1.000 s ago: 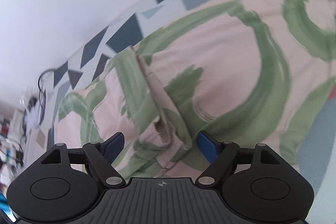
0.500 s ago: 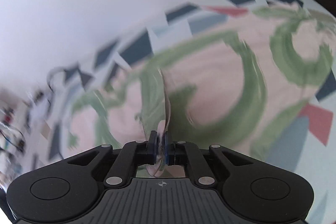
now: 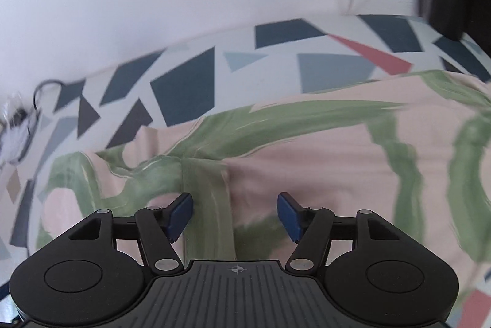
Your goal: Fold clothes
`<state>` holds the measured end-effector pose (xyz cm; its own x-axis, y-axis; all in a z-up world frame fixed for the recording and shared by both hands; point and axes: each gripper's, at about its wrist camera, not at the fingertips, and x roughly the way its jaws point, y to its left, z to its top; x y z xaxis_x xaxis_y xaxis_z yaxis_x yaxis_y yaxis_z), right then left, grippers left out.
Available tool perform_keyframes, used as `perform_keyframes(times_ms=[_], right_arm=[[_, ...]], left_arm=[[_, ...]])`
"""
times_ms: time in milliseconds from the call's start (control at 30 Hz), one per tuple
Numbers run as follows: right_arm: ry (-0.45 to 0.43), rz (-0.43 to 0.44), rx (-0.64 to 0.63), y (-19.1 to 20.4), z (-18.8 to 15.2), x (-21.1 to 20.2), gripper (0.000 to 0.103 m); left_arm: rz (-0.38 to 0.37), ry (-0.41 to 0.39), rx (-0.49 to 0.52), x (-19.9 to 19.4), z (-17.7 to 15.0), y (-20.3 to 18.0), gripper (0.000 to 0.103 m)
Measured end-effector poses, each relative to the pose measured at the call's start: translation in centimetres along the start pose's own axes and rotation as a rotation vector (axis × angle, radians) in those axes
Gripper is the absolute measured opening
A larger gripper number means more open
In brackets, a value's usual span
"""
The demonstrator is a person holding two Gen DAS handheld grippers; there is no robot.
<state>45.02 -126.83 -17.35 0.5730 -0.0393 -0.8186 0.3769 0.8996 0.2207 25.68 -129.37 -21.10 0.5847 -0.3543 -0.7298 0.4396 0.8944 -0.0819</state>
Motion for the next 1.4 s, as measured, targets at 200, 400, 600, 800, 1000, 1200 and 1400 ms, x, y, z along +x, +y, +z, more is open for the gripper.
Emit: perform_keyframes(times_ms=[200, 400, 600, 800, 1000, 1200, 1400], right_arm=[[-0.005, 0.020, -0.193, 3.8, -0.8, 1.1, 0.047], [-0.146, -0.016, -0.158, 3.3, -1.0, -1.6, 0.011], [-0.188, -0.275, -0.223, 2.9, -0.6, -1.0, 0.058], [-0.158, -0.140, 0.010, -2.0, -0.4, -3.0, 0.063], [-0.026, 0.020, -0.005, -2.4, -5.1, -6.4, 0.074], [0.031, -0.013, -0.152, 0.5, -9.1, -6.8, 0.058], [0.021, 0.002, -0.117, 0.2, -9.0, -7.5, 0.032]], left_arm=[[0.016, -0.004, -0.018, -0.1, -0.1, -0.1, 0.103], [0.024, -0.003, -0.020, 0.0, -0.1, -0.3, 0.103], [0.032, 0.001, -0.019, 0.0, 0.0, -0.4, 0.103], [0.028, -0.002, -0.021, 0.0, -0.1, -0.3, 0.103], [0.021, -0.004, -0.019, 0.2, 0.0, -0.3, 0.103], [0.019, 0.008, -0.012, 0.5, 0.5, -0.3, 0.103], [0.005, 0.030, 0.048, 0.4, 0.8, -0.5, 0.103]])
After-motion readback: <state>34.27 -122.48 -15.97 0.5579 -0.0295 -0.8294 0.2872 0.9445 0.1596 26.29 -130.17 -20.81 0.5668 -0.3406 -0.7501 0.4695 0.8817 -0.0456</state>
